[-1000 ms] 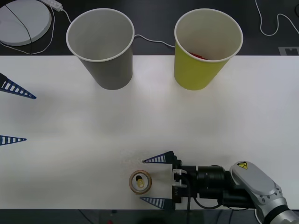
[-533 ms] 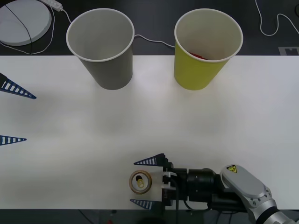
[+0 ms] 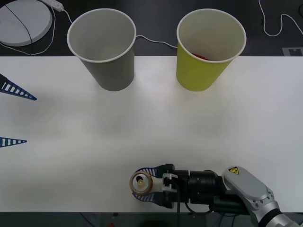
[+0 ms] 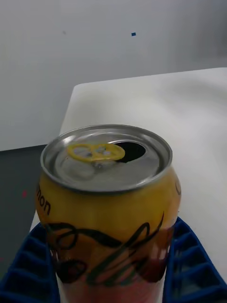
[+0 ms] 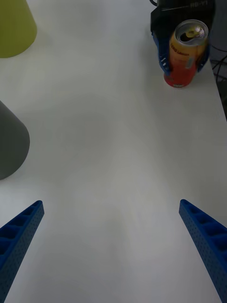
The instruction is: Put the can into the green bin and the plastic bottle into the gray bin
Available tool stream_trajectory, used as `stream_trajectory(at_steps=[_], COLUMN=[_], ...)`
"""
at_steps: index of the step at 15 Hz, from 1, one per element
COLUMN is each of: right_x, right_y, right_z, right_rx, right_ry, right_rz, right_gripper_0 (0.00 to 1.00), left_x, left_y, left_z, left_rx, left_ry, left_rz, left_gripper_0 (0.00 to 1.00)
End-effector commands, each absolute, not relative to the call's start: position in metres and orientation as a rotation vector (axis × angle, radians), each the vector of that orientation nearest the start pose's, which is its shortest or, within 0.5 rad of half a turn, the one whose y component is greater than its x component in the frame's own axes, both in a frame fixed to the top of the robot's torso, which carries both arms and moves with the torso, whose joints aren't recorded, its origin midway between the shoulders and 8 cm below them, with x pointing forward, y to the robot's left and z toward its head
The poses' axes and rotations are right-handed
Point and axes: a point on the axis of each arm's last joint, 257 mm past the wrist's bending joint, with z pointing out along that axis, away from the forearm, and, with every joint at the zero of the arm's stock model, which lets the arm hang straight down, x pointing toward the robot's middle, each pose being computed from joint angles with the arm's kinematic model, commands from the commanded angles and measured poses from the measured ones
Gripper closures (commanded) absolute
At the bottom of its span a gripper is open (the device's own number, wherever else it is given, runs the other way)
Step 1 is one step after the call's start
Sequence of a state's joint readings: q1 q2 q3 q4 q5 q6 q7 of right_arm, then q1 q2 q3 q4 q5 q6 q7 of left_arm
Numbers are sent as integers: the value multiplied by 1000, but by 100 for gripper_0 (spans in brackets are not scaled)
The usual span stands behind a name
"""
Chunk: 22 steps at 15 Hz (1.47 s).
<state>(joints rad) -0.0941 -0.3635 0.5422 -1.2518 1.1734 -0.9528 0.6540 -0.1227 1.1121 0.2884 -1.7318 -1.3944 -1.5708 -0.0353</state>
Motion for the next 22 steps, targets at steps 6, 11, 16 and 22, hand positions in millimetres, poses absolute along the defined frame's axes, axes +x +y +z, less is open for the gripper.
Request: stream_trajectory(at_steps=[6, 11, 16, 22], right_x=[308, 317, 331, 344], right_y=[21, -4, -40, -89], right_z=[-351, -316, -272, -216], right_rx=[-1432, -1465, -1432, -1356], right_ry=[1215, 1345, 1519, 1737], right_rz=[774, 716, 637, 555], right_gripper_0=[100, 100, 100, 100], left_x=[373, 373, 373, 373], left_y=[331, 331, 331, 331], left_z=[-122, -122, -122, -122], left_rx=[1900, 1900, 1900, 1900], left_ry=[1491, 1491, 1491, 1491], left_rz=[-159, -159, -159, -159], left_gripper_0=[0, 0, 0, 0])
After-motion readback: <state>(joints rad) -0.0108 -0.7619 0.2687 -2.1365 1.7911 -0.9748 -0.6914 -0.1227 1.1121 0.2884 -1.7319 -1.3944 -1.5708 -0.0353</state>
